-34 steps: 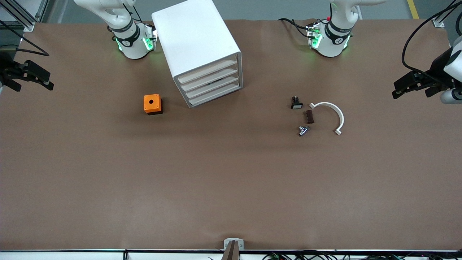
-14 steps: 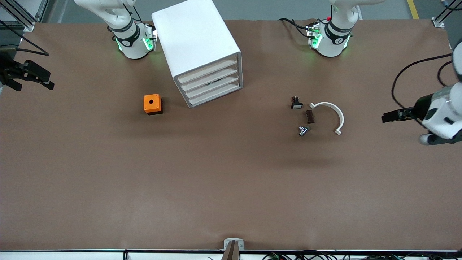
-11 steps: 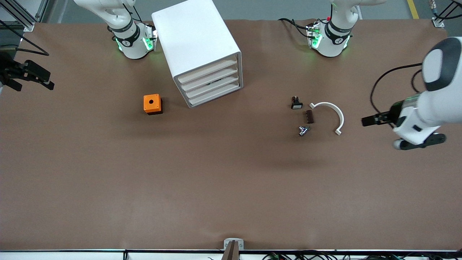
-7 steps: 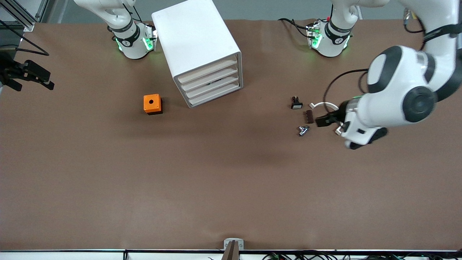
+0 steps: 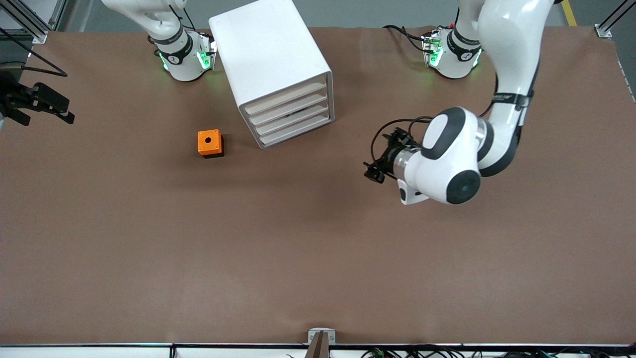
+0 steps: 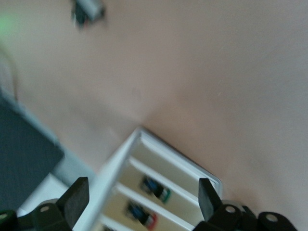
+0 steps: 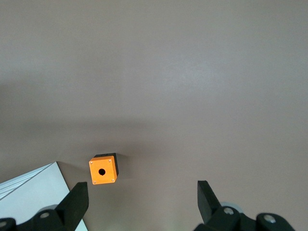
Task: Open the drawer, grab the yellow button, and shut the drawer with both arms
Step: 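Move the left gripper toward the handle of the white cabinet drawer, then grasp the drawer handle with the left gripper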
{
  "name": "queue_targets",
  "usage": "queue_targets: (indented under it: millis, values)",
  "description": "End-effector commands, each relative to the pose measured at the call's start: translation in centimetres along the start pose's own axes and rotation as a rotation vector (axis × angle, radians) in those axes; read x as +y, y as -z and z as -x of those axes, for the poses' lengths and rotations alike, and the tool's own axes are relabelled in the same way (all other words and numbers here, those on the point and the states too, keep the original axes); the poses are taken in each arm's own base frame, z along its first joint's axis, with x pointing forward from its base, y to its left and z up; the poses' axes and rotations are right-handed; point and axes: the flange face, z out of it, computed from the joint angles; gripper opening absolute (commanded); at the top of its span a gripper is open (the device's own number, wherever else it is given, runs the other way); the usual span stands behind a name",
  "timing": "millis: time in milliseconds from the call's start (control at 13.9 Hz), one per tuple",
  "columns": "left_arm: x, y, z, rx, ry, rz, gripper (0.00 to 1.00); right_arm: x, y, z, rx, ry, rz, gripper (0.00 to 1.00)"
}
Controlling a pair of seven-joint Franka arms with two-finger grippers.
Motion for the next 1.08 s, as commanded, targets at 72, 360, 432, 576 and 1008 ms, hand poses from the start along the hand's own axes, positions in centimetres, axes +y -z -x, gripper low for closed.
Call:
queue_targets:
  millis: [72,360,432,576,1008]
  values:
    - [0.8,-2.3,2.7,-0.13,0.268,-0.154,1.0,0.0,0.4,0.8,0.006,0.009,-0.011,1.0]
    - [1.1,-5.8,4.0,-0.179,0.495,-0.304,1.0,0.0,0.4,0.8,0.006,0.009,-0.009,1.0]
    - [1.4,-6.3,3.9,-0.198,0.535,-0.324,1.0,0.0,0.4,0.8,0.006,0.009,-0.009,1.0]
    - [2.2,-7.5,3.5,-0.243,0.604,-0.367,0.99,0.0,0.4,0.8,0.005,0.009,-0.009,1.0]
    - [3.4,-11.9,4.3,-0.309,0.715,-0.501,0.67,0.0,0.4,0.8,0.005,0.009,-0.009,1.0]
